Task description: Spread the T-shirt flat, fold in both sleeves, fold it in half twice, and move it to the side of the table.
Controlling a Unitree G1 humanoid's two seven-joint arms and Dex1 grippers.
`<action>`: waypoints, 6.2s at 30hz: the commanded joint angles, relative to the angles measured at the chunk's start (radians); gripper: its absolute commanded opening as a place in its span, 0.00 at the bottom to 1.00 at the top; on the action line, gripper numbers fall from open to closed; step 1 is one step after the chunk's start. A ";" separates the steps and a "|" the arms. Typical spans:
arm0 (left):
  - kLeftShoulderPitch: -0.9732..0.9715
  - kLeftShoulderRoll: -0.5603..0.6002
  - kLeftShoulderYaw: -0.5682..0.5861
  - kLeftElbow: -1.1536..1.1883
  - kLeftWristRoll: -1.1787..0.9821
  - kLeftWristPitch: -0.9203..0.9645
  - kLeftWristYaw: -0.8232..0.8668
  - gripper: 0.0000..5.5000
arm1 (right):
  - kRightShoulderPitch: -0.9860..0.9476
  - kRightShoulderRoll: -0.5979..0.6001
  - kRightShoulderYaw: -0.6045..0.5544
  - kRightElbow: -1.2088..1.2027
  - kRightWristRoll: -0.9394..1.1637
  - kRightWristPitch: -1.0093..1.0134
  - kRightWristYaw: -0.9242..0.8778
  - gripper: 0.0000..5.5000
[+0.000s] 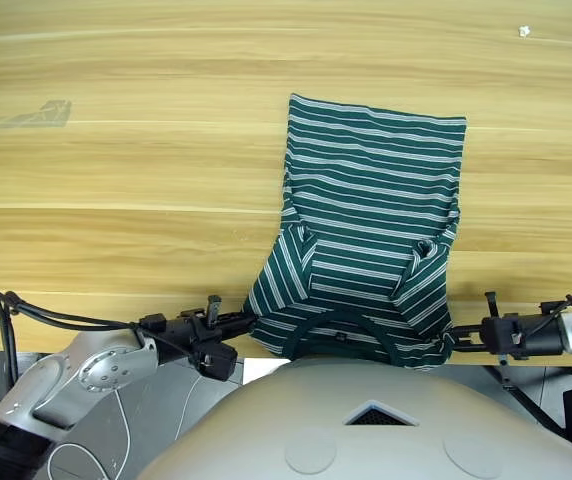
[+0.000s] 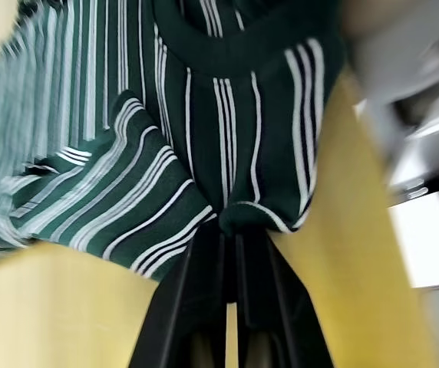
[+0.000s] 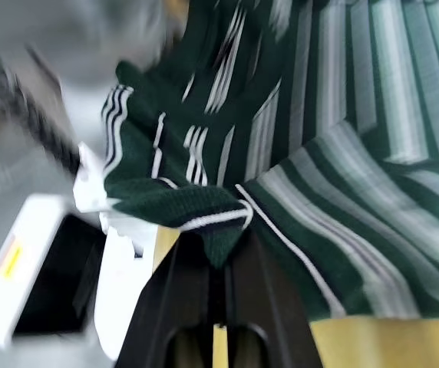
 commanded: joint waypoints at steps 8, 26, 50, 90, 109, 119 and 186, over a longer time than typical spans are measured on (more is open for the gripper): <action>0.109 0.058 0.342 -0.193 -0.576 0.352 -0.310 0.00 | -0.044 0.137 -0.269 -0.095 0.125 0.277 0.028 0.00; 0.303 -0.161 0.780 -0.363 -0.854 0.540 -0.609 0.00 | 0.053 0.250 -0.560 -0.310 0.144 0.489 0.041 0.00; -0.971 -0.525 0.029 0.543 -0.410 0.674 -0.101 0.00 | -0.901 0.682 -0.275 0.795 -0.443 0.181 0.009 0.00; -0.976 -0.794 0.262 0.656 -0.452 0.565 0.269 0.76 | -1.110 0.871 -0.084 1.305 -0.994 -0.262 -0.575 0.41; -0.870 -0.809 0.190 0.485 -0.429 0.594 0.267 0.76 | -0.875 0.613 0.257 0.944 -1.000 -0.308 -0.390 0.41; -0.842 -0.805 0.185 0.372 -0.445 0.625 0.272 0.76 | -0.633 0.428 0.267 0.183 -0.820 -0.067 -0.157 0.41; -0.786 -0.852 0.218 0.318 -0.441 0.585 0.326 0.76 | -1.142 1.249 0.164 1.357 -1.011 -0.056 -0.663 0.41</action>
